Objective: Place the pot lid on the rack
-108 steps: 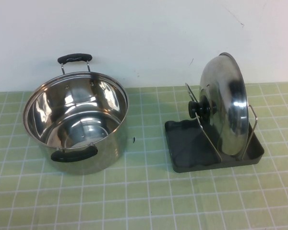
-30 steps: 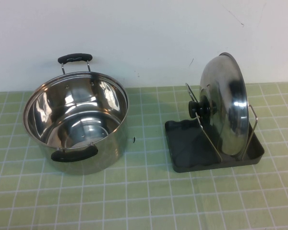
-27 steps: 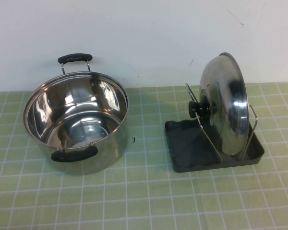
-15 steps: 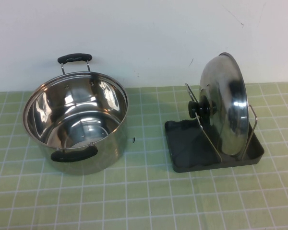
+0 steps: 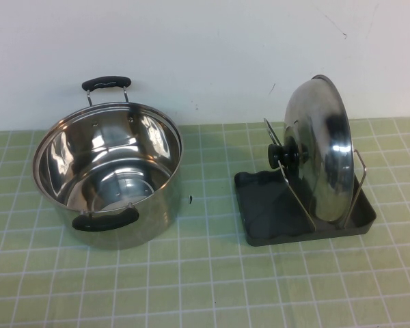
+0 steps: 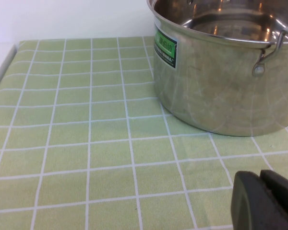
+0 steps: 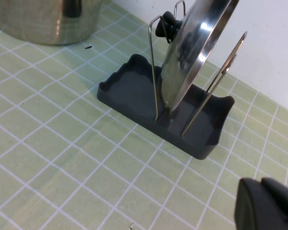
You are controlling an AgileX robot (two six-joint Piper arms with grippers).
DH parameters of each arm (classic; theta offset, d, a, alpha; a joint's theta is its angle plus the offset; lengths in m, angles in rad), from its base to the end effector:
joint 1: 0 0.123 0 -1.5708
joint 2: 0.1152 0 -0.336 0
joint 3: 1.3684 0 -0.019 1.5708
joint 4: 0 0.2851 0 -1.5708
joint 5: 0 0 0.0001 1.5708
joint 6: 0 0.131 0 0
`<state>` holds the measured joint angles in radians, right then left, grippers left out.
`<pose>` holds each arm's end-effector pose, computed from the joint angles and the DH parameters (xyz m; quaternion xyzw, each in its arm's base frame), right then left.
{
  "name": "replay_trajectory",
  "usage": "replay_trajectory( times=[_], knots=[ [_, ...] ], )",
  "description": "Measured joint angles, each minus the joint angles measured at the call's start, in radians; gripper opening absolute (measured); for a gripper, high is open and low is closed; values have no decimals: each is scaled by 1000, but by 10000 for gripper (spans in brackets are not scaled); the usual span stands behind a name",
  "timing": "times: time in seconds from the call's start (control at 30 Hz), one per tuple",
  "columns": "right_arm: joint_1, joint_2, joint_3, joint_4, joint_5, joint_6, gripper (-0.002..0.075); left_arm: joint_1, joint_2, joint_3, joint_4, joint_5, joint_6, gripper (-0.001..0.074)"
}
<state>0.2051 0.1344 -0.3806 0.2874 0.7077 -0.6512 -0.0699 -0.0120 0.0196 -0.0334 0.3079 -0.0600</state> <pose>0.0522 0.0355 0.2726 -0.3054 0.7596 0.0115 0.5742 0.0758 -0.0066 0.1695 -0.0054 0.7830 -0.0542 0.6197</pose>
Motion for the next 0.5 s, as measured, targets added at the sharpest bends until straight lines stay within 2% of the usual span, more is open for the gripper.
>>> replay_trajectory(
  times=[0.5],
  knots=[
    [0,0,10,-28,-14,-19,-1,0,0,0,0,1,0,-2]
  ],
)
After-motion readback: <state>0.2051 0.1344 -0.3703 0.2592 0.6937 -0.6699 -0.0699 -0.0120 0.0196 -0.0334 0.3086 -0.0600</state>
